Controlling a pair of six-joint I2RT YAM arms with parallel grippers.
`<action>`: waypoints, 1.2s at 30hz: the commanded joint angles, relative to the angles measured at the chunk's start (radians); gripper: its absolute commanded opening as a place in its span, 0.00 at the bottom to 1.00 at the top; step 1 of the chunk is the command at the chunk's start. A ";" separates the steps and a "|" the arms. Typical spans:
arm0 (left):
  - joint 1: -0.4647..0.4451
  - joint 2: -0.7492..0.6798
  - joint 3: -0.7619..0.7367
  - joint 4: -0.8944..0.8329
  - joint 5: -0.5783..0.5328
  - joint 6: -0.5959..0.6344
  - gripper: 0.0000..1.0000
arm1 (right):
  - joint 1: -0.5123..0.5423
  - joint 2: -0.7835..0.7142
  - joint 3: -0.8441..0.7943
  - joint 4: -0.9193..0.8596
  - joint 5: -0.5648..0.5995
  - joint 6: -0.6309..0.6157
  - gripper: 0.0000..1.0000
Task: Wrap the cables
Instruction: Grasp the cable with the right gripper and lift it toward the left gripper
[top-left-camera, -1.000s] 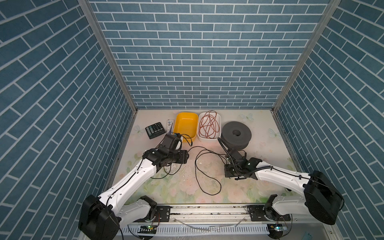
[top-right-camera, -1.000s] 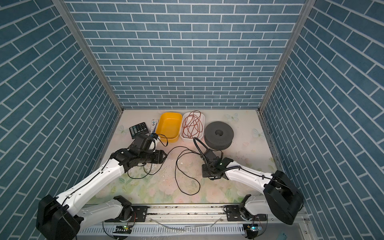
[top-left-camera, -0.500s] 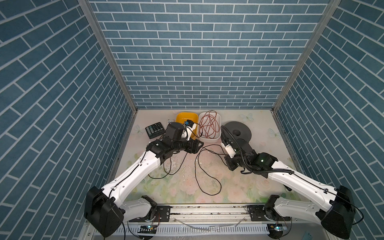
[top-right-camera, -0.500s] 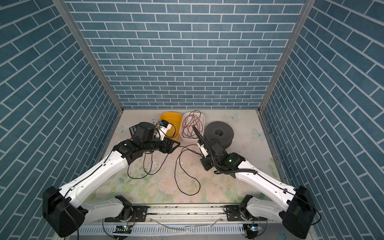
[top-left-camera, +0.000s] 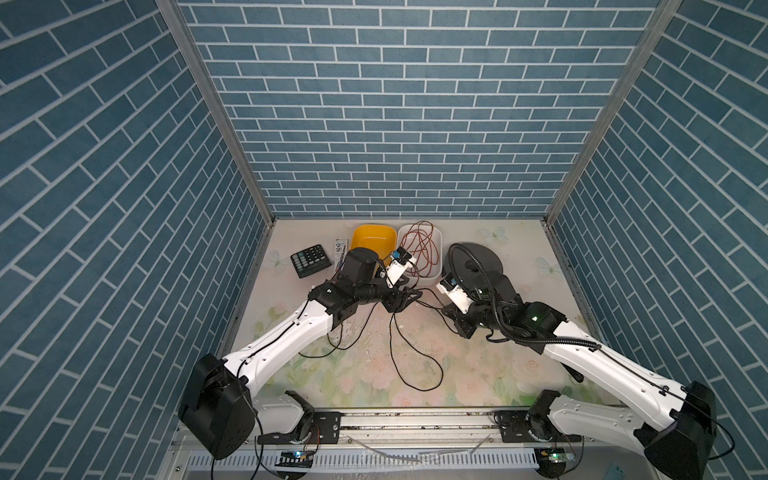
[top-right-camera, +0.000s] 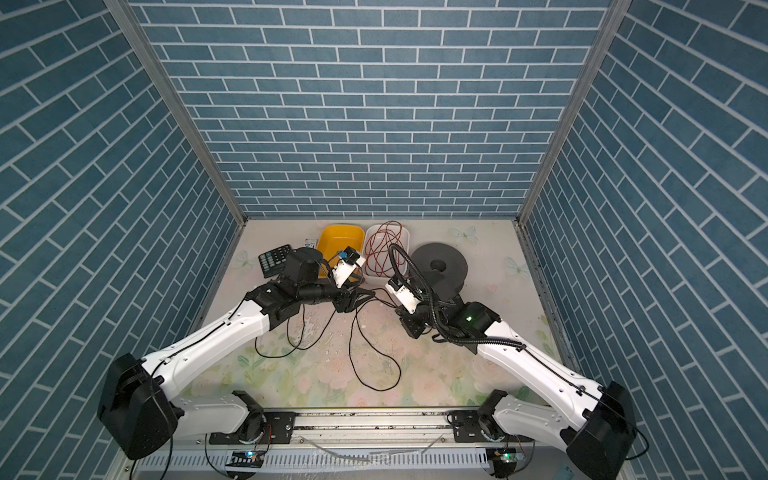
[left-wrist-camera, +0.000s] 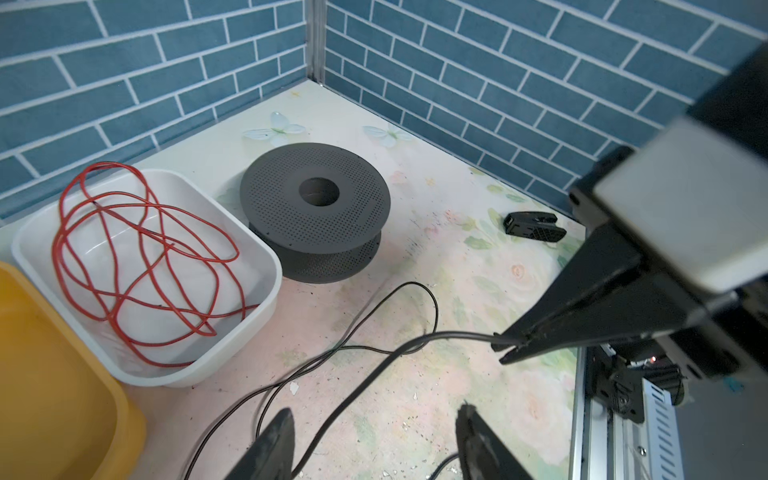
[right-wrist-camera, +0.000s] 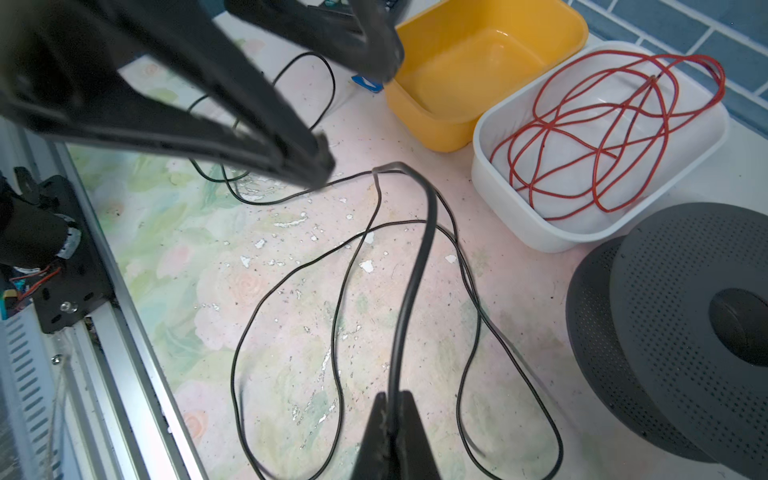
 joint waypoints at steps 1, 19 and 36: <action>-0.008 0.014 -0.020 0.071 0.064 0.065 0.61 | -0.011 -0.011 0.040 0.054 -0.113 -0.071 0.00; -0.026 0.056 -0.012 0.101 -0.081 0.027 0.25 | -0.068 0.027 0.112 0.067 -0.239 -0.068 0.00; -0.036 0.018 0.111 -0.222 -0.411 -0.139 0.00 | -0.221 0.017 0.013 0.128 -0.020 0.326 0.70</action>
